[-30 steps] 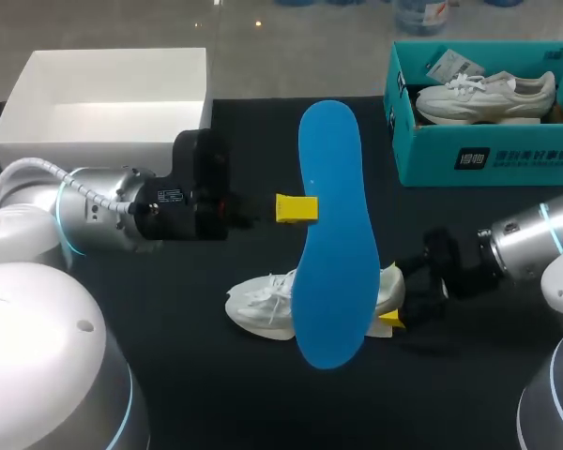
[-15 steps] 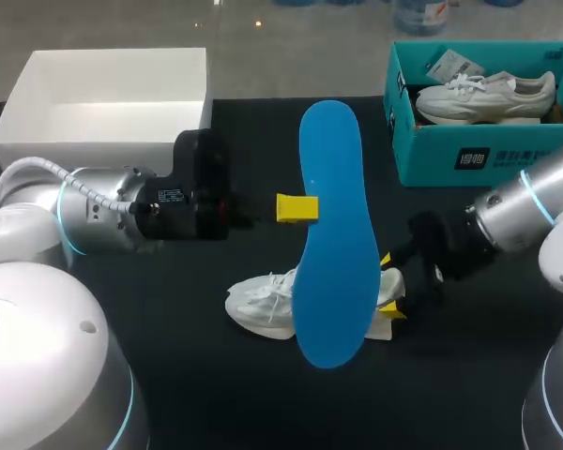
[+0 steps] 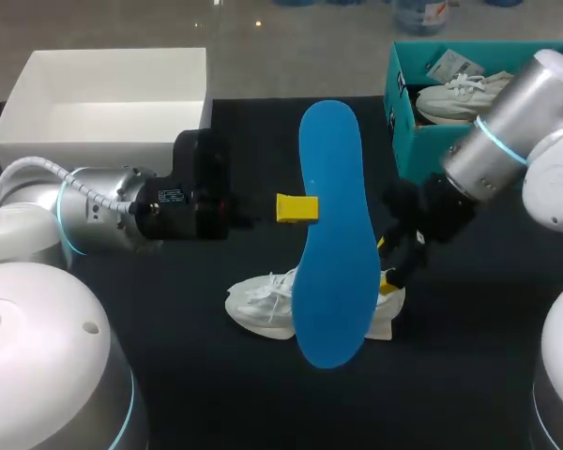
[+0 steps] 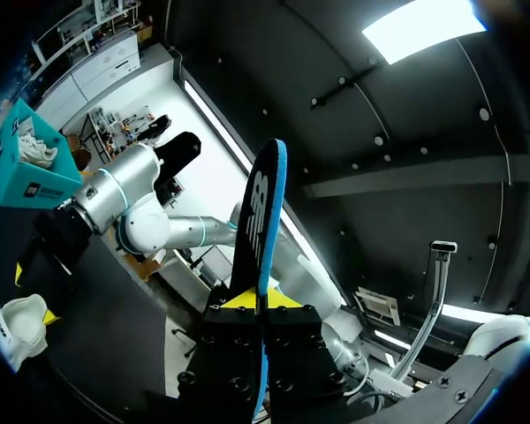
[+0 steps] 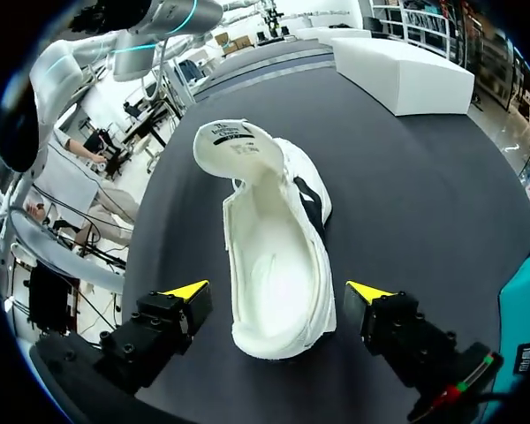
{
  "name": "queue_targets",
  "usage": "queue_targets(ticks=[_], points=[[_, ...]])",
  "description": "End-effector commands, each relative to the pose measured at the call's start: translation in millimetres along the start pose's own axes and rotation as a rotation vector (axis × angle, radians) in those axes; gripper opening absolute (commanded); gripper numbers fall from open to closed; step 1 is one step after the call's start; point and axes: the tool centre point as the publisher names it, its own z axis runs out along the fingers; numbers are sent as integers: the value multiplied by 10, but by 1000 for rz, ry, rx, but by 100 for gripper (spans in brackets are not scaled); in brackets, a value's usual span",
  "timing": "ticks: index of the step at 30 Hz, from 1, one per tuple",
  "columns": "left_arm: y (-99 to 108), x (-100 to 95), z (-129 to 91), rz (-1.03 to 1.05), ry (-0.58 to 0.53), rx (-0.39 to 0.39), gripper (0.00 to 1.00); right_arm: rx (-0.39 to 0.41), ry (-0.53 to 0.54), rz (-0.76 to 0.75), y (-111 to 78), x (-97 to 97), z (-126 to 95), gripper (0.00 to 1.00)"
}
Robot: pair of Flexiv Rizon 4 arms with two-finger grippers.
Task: Take the shoe out of the shoebox, open the shoe tongue, remove and reinsert the insole, then place the shoe into the shoebox
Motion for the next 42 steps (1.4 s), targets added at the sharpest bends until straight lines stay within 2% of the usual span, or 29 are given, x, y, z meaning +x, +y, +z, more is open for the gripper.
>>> queue_targets(ticks=[1, 11, 15, 20, 25, 28, 33, 42], points=[[22, -5, 6, 1, 1, 4, 0, 216, -74, 9, 4, 102, -32, 100], [22, -5, 6, 1, 1, 4, 0, 218, -164, 20, -81, 141, -133, 100], [22, -5, 6, 1, 1, 4, 0, 256, -176, -3, -69, 182, -188, 100], [22, -5, 6, 1, 1, 4, 0, 353, -150, -22, -68, 210, -267, 100], [22, -5, 6, 1, 1, 4, 0, 376, -160, -21, -61, 228, -381, 100], [22, -5, 6, 1, 1, 4, 0, 428, -154, -25, -46, 230, -400, 100], [22, -5, 6, 1, 1, 4, 0, 447, -163, -19, -18, 236, -432, 100], [22, -5, 6, 1, 1, 4, 0, 480, -157, -9, 29, 232, -358, 100]])
